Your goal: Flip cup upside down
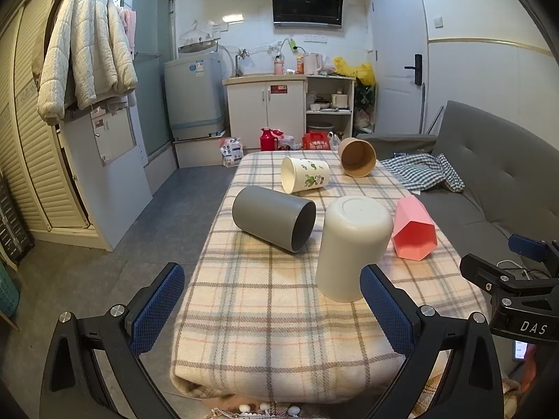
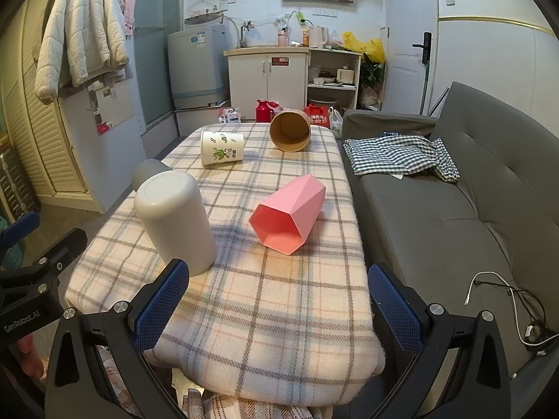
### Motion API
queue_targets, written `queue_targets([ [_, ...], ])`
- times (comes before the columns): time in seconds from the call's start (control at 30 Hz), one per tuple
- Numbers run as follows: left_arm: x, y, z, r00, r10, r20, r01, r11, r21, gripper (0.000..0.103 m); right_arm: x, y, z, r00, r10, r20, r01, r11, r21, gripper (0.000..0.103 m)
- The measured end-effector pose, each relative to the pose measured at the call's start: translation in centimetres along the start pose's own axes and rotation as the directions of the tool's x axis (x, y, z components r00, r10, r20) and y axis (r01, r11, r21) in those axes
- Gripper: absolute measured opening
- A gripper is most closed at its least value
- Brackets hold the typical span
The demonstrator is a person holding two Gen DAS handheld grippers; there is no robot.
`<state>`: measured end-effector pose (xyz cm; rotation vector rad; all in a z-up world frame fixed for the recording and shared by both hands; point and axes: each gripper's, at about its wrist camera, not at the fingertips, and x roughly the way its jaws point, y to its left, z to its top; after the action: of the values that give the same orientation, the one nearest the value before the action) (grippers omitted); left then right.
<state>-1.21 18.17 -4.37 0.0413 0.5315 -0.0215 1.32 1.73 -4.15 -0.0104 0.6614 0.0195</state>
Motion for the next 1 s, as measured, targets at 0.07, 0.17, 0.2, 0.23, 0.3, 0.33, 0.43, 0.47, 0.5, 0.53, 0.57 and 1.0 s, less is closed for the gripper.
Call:
queue_targets([
  [0.07, 0.0, 0.04, 0.02, 1.0, 0.002, 0.0, -0.002, 1.0, 0.001, 0.103, -0.01, 0.01, 0.0, 1.0, 0.0, 0.0, 0.0, 1.0, 0.001, 0.103],
  [0.17, 0.0, 0.04, 0.03, 1.0, 0.002, 0.0, -0.002, 1.0, 0.001, 0.103, -0.03, 0.06, -0.01, 1.0, 0.0, -0.001, 0.0, 1.0, 0.001, 0.103],
  [0.2, -0.01, 0.07, 0.03, 1.0, -0.001, 0.0, 0.001, 1.0, 0.0, 0.103, 0.05, 0.01, -0.04, 1.0, 0.0, -0.001, 0.0, 1.0, 0.0, 0.103],
  [0.23, -0.01, 0.07, 0.04, 1.0, -0.002, 0.0, 0.002, 1.0, 0.0, 0.103, 0.03, 0.02, -0.04, 1.0, 0.0, -0.001, 0.0, 1.0, 0.0, 0.103],
  [0.3, 0.07, 0.1, 0.01, 1.0, -0.001, -0.001, 0.001, 1.0, -0.001, 0.103, 0.05, 0.02, -0.03, 1.0, 0.0, -0.001, 0.0, 1.0, 0.0, 0.103],
  [0.33, 0.07, 0.11, 0.02, 1.0, -0.002, -0.001, 0.002, 1.0, -0.001, 0.103, 0.03, 0.04, -0.07, 1.0, 0.0, -0.001, 0.0, 1.0, 0.0, 0.103],
  [0.43, 0.06, 0.12, 0.02, 1.0, -0.002, -0.001, 0.002, 1.0, 0.0, 0.103, 0.01, 0.05, -0.04, 1.0, 0.0, -0.002, 0.0, 1.0, 0.001, 0.103],
  [0.47, 0.07, 0.1, 0.03, 1.0, -0.001, -0.001, 0.001, 1.0, -0.001, 0.103, -0.01, 0.06, -0.04, 1.0, 0.0, -0.001, 0.0, 1.0, 0.001, 0.103],
  [0.5, 0.06, 0.11, 0.03, 1.0, -0.001, -0.001, 0.001, 1.0, -0.001, 0.103, 0.04, 0.03, -0.01, 1.0, 0.0, -0.001, 0.0, 1.0, 0.0, 0.103],
  [0.53, 0.07, 0.12, 0.03, 1.0, -0.002, -0.001, 0.002, 1.0, -0.001, 0.103, 0.04, 0.05, -0.02, 1.0, 0.0, -0.002, 0.0, 1.0, 0.0, 0.103],
  [0.57, 0.07, 0.11, 0.03, 1.0, -0.003, -0.001, 0.003, 1.0, -0.001, 0.103, 0.04, 0.02, -0.01, 1.0, 0.0, -0.002, 0.0, 1.0, 0.0, 0.103],
  [1.0, 0.08, 0.13, 0.07, 1.0, -0.002, -0.002, 0.002, 1.0, -0.002, 0.103, 0.07, 0.07, -0.14, 1.0, 0.0, -0.005, 0.0, 1.0, -0.001, 0.103],
])
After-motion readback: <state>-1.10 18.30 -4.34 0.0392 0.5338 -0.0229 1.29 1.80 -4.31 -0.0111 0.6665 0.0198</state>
